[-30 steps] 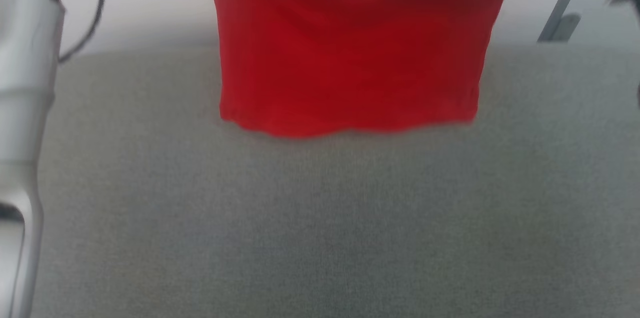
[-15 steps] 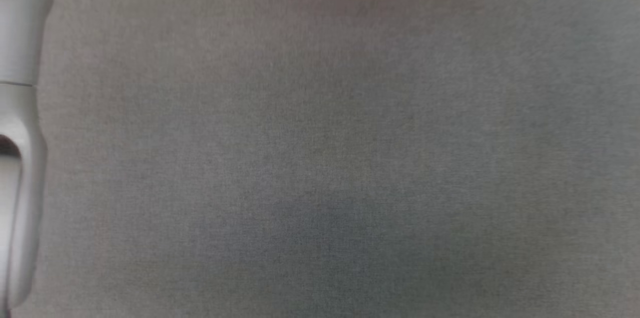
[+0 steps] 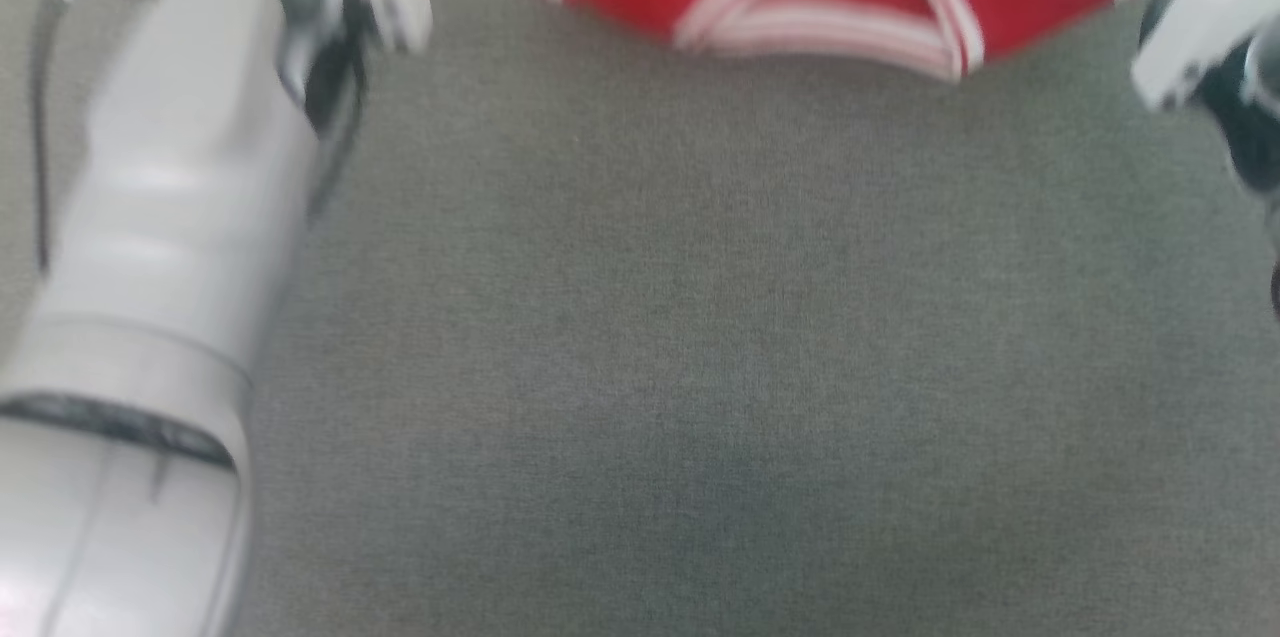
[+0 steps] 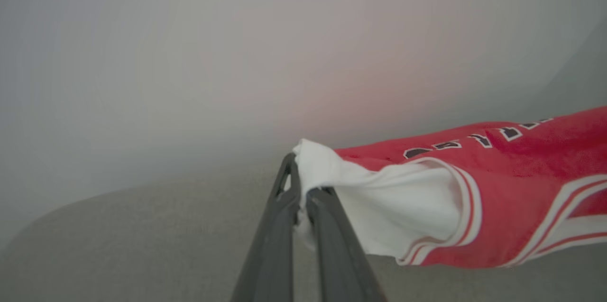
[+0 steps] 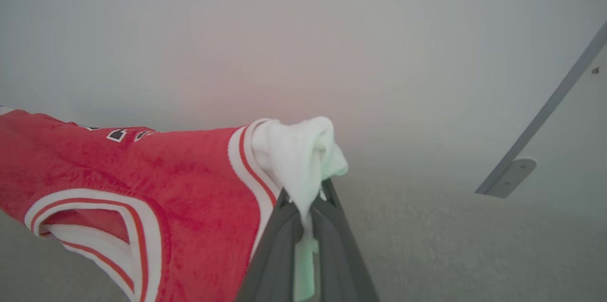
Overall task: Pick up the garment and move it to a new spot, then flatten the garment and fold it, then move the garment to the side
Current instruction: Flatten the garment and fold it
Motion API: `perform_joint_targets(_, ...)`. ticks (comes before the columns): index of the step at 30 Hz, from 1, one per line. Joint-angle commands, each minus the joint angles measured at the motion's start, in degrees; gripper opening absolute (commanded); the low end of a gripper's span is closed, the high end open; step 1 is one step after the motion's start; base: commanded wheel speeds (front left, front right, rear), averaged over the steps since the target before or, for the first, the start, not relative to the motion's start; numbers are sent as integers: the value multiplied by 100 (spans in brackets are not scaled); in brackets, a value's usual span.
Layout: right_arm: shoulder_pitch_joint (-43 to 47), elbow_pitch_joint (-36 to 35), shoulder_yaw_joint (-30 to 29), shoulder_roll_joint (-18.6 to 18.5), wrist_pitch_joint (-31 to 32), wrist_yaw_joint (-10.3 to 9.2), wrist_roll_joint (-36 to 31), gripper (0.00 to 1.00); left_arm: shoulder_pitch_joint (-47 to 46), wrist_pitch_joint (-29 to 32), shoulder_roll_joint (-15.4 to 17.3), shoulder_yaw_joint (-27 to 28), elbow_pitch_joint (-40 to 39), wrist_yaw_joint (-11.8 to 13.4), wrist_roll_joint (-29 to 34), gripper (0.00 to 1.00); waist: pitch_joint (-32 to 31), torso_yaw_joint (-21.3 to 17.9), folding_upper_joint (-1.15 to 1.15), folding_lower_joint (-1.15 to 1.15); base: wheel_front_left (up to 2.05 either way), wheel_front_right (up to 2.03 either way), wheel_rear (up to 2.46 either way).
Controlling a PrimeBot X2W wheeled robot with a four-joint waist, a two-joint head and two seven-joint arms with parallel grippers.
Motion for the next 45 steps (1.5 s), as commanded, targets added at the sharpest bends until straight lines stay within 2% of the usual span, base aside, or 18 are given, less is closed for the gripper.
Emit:
perform_joint_targets(1,225,-120,96,-96,130,-10,216,0,246,96,-21,-43,45,-30,-69,0,-231,61,0,-1,0,0,0)
perform_joint_targets(4,807,-505,486,-382,513,-10,623,0,809,495,-27,-147,128,-58,-199,0,-531,89,0,-1,0,0,0)
perform_joint_targets(8,1507,-966,788,-819,834,-10,1134,0,1673,1047,4,-358,-165,-60,-553,0,-911,131,0,-1,0,0,0)
perform_joint_targets(18,2941,-1861,1142,-1481,1430,-9,1931,0,3636,1978,790,-418,-1770,4,-1267,0,-1486,239,0,-1,0,0,0)
perform_joint_targets(23,3514,-2402,1302,-1809,1769,-10,2128,0,4629,2608,1193,-308,-3191,516,-1534,0,-1595,267,0,-1,0,0,0)
perform_joint_targets(26,3877,-2796,1342,-2037,1952,-10,2277,0,5331,3045,1487,-266,-4403,996,-1607,0,-1616,278,0,-1,0,0,0)
perform_joint_targets(31,4441,-3262,1296,-2352,2077,-10,2309,0,6535,3685,1978,-148,-6361,1959,-1701,0,-1568,263,0,-1,0,0,0)
perform_joint_targets(35,4880,-3320,1115,-2432,2060,-10,2152,0,7356,3816,2249,-46,-7538,2583,-1627,0,-1438,255,0,-1,0,0,0)
perform_joint_targets(37,4984,-3219,1048,-2312,2046,-10,2040,0,7496,3739,2263,-54,-7674,2630,-1592,0,-1374,258,0,-1,0,0,0)
perform_joint_targets(44,4911,-2579,1039,-1704,2153,-12,1423,0,7374,3403,2099,-199,-7413,2489,-1418,0,-1218,229,0,-1,0,0,0)
perform_joint_targets(45,4883,-2464,1011,-1599,2142,-19,1319,24,7330,3361,2061,-235,-7344,2450,-1401,0,-1203,223,0,-1,0,0,0)
